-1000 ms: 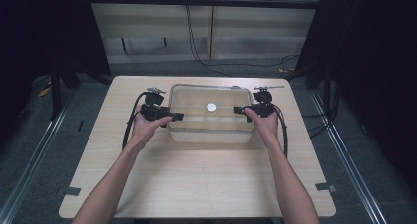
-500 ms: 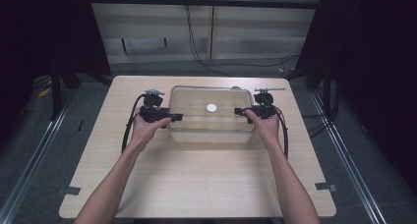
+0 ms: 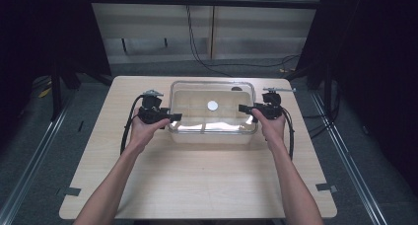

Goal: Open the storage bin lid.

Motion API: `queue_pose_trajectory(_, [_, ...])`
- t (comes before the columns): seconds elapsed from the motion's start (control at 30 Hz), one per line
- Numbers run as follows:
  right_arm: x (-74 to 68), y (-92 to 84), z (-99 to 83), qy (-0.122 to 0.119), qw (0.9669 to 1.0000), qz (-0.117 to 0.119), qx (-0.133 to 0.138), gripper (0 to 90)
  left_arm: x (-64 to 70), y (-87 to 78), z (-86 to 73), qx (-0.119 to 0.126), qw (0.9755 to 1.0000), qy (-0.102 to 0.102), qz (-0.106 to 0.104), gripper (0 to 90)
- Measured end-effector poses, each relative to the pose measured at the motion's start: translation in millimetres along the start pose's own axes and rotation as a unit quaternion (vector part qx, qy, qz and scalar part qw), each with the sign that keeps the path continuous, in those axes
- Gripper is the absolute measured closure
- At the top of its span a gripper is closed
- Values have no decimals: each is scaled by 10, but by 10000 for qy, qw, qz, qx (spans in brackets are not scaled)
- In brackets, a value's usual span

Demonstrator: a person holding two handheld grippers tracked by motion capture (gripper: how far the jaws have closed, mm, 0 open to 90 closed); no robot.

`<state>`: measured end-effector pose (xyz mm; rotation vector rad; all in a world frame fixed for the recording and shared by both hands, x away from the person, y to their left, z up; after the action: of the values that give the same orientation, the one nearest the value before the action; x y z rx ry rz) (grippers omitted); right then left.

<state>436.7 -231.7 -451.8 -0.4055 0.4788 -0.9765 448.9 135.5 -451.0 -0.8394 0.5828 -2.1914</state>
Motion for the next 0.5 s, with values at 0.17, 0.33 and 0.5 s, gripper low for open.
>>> queue_pose_trajectory(0.17, [26,-112,1,49,9993,140,329,344,-6,-69,13,230,9997,-8,-50,464])
queue_pose_trajectory(0.33, [28,-184,29,2,9993,107,359,436,11,-105,18,334,9994,15,-42,505])
queue_pose_trajectory(0.5, [28,-225,47,-48,9994,19,356,519,16,-145,30,393,9992,5,-65,540])
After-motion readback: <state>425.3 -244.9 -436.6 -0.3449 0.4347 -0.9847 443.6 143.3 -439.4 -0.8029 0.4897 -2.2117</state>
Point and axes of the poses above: each handheld gripper's, and its own axes: y roughly forward along the jaws, z roughly out of its top, x roughly to its right, the point moved 3 cm from there along y, roughly forward along the jaws, and after that the axes turned 12 degrees about -y, right-handed, at the moved point
